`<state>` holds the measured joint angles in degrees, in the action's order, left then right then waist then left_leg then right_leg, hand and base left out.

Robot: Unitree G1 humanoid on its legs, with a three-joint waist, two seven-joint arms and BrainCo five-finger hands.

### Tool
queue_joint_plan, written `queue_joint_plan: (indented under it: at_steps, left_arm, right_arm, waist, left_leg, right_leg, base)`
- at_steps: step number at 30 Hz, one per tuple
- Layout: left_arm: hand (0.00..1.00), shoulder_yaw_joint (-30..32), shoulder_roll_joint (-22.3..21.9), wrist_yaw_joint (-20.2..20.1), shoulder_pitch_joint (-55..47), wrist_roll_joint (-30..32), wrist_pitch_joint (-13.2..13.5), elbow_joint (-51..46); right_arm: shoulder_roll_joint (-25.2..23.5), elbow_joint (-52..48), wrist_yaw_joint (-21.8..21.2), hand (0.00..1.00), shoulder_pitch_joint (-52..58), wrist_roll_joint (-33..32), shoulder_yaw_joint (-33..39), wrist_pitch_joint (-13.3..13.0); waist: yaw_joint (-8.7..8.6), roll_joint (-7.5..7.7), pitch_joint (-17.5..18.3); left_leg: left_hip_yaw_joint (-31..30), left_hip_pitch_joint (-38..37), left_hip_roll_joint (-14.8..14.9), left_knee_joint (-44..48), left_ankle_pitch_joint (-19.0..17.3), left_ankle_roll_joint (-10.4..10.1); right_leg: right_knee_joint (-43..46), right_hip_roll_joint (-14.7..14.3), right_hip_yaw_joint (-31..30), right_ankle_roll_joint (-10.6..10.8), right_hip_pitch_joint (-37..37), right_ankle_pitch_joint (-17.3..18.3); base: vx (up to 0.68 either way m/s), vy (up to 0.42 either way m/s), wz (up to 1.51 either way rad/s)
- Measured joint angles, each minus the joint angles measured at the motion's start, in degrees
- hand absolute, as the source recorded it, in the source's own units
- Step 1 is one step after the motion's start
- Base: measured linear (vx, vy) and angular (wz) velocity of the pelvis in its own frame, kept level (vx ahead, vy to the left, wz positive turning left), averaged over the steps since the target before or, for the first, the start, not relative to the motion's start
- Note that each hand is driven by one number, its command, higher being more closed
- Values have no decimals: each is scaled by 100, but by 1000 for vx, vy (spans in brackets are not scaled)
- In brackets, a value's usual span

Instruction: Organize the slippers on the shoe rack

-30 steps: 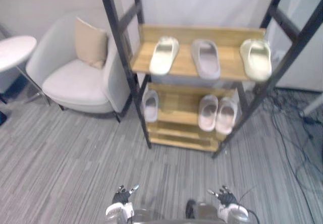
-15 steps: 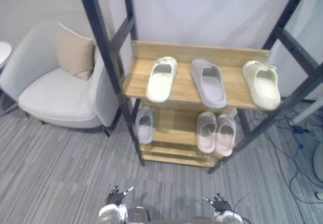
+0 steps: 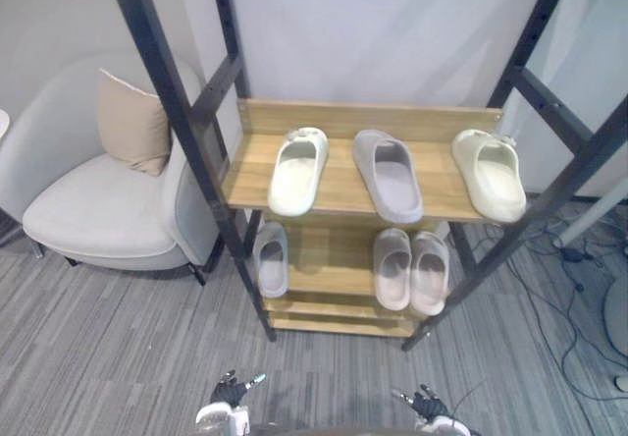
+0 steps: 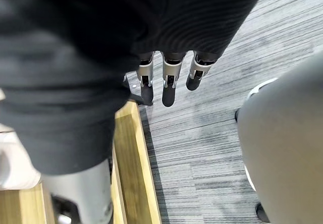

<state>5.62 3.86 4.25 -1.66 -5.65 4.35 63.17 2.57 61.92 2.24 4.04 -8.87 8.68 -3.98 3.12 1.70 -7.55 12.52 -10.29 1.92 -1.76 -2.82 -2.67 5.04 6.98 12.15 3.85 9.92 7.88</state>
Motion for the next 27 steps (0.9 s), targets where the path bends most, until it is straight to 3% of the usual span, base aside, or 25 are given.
queue_joint_plan:
  at_steps: [11,20,27]
  left_arm:
    - [0,-283,107,5,40,4,21,10]
    - [0,-206,104,59,-149,5,27,-267]
    - [0,-22,15,49,-378,115,35,-464]
  right_arm:
    - [47,-351,21,0,87,-72,-358,-60]
    - [85,-5189,149,0,1671,69,-322,-250]
    - [-35,-7115,352,0,1954,287,254,-489]
  waist:
    - [-7,64,-23]
    - [-135,104,-29]
    - [-280,48,116]
  left_leg:
    - [-120,-80,-162,-394,293,128]
    - [-103,38,-239,-400,294,153]
    - [1,71,-174,-294,170,125]
  right_leg:
    - [-158,77,-12,106,-26,-179]
    - [-154,144,-92,150,-190,-210]
    - [-173,109,-203,151,-225,-210]
  base:
    - [-80,28,4]
    - [8,39,-3]
    - [2,0,-9]
